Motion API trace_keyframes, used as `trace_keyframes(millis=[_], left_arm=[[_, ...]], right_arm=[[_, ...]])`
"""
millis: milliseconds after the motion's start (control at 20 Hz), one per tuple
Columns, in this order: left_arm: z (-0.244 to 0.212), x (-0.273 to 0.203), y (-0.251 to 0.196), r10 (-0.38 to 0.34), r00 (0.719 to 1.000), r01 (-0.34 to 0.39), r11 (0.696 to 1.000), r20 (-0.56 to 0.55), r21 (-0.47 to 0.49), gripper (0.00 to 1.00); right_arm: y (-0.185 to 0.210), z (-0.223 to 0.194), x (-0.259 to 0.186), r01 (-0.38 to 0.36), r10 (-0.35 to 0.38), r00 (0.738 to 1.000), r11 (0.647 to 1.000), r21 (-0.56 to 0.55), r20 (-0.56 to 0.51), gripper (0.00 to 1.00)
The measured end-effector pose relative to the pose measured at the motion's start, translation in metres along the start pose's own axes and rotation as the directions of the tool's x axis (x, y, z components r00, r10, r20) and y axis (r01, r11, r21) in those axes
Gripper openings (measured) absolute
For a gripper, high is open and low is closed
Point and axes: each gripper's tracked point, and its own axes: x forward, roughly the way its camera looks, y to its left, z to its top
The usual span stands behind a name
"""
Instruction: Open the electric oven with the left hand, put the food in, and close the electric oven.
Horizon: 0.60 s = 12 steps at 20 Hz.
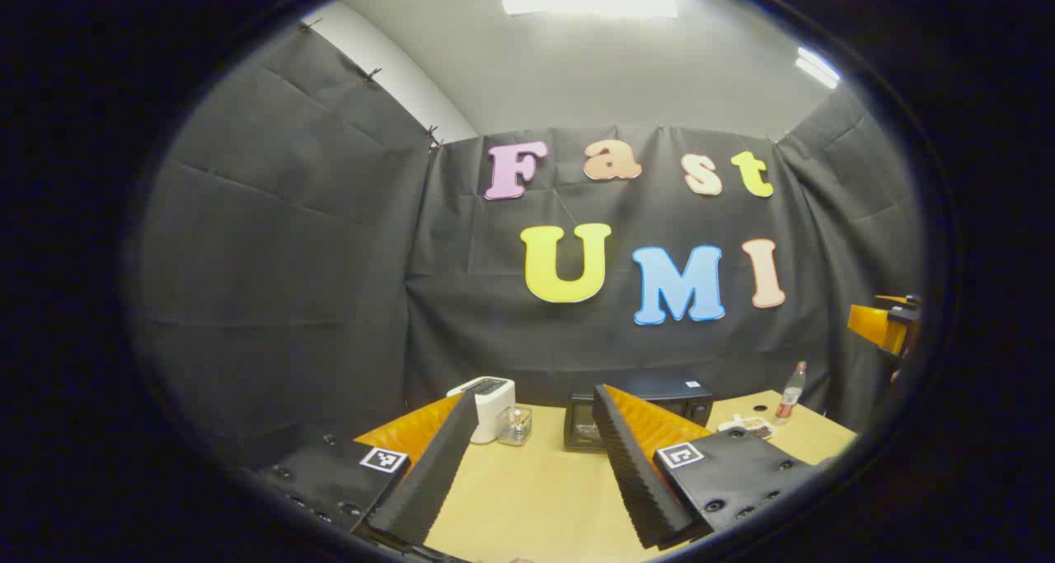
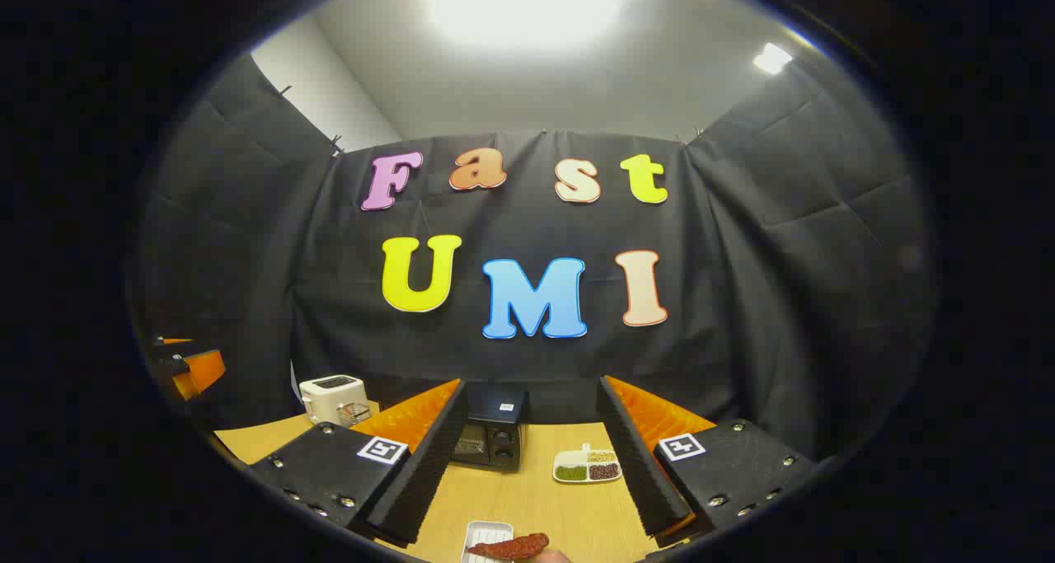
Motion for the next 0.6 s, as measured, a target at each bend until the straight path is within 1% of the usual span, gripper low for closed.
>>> trace_keyframes(millis=[300,600], left_arm=[[0.008,-0.001,0.002,0.031,0.999,-0.03,1.0,0.018,-0.002,0.97],[0.013,-0.002,-0.014,0.025,0.999,-0.026,1.0,0.037,0.009,0.98]], right_arm=[[0.008,0.007,0.002,-0.039,0.04,0.999,0.999,-0.026,0.028,0.95],[-0.003,0.003,0.0,-0.041,0.042,0.999,0.999,-0.028,0.03,0.95]])
